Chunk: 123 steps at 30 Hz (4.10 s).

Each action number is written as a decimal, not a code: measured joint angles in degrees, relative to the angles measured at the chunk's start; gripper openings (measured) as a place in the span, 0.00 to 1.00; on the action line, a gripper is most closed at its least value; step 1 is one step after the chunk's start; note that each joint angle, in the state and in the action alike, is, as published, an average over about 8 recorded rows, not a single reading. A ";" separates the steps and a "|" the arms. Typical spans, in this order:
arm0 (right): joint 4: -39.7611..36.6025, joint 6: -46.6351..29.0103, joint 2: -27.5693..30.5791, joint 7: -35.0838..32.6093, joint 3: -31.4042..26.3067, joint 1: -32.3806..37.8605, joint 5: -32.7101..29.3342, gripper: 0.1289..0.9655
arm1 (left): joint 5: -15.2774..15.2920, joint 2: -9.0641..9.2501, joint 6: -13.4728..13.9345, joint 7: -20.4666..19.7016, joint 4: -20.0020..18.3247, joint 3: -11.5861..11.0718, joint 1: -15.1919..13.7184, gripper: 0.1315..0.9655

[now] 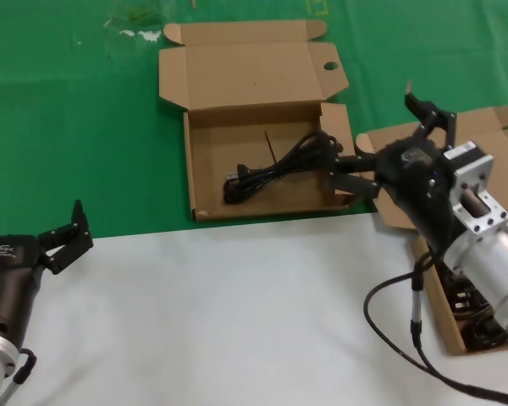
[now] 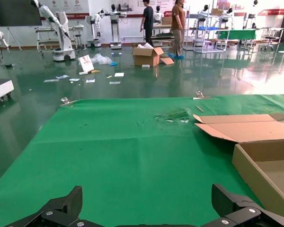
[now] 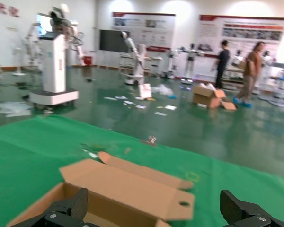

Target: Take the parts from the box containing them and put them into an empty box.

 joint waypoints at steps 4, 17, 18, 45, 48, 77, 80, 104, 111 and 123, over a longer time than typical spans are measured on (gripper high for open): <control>0.18 2.58 -0.70 -0.81 1.09 -2.34 1.59 1.00 | 0.00 0.00 0.00 -0.01 0.00 0.00 0.00 0.99; 0.73 10.48 -2.81 -3.33 4.41 -9.34 6.40 1.00 | 0.00 0.00 0.00 -0.01 0.00 0.00 0.00 1.00; 0.75 10.80 -2.90 -3.43 4.54 -9.63 6.60 1.00 | 0.00 0.00 0.00 -0.01 0.00 0.00 0.00 1.00; 0.79 11.40 -3.06 -3.62 4.79 -10.17 6.97 1.00 | 0.00 0.00 0.00 -0.01 0.00 0.00 0.00 1.00; 0.79 11.40 -3.06 -3.62 4.79 -10.17 6.97 1.00 | 0.00 0.00 0.00 -0.01 0.00 0.00 0.00 1.00; 0.79 11.40 -3.06 -3.62 4.79 -10.17 6.97 1.00 | 0.00 0.00 0.00 -0.01 0.00 0.00 0.00 1.00; 0.79 11.40 -3.06 -3.62 4.79 -10.17 6.97 1.00 | 0.00 0.00 0.00 -0.01 0.00 0.00 0.00 1.00; 0.79 11.40 -3.06 -3.62 4.79 -10.17 6.97 1.00 | 0.00 0.00 0.00 -0.01 0.00 0.00 0.00 1.00; 0.79 11.40 -3.06 -3.62 4.79 -10.17 6.97 1.00 | 0.00 0.00 0.00 -0.01 0.00 0.00 0.00 1.00; 0.79 11.40 -3.06 -3.62 4.79 -10.17 6.97 1.00 | 0.00 0.00 0.00 -0.01 0.00 0.00 0.00 1.00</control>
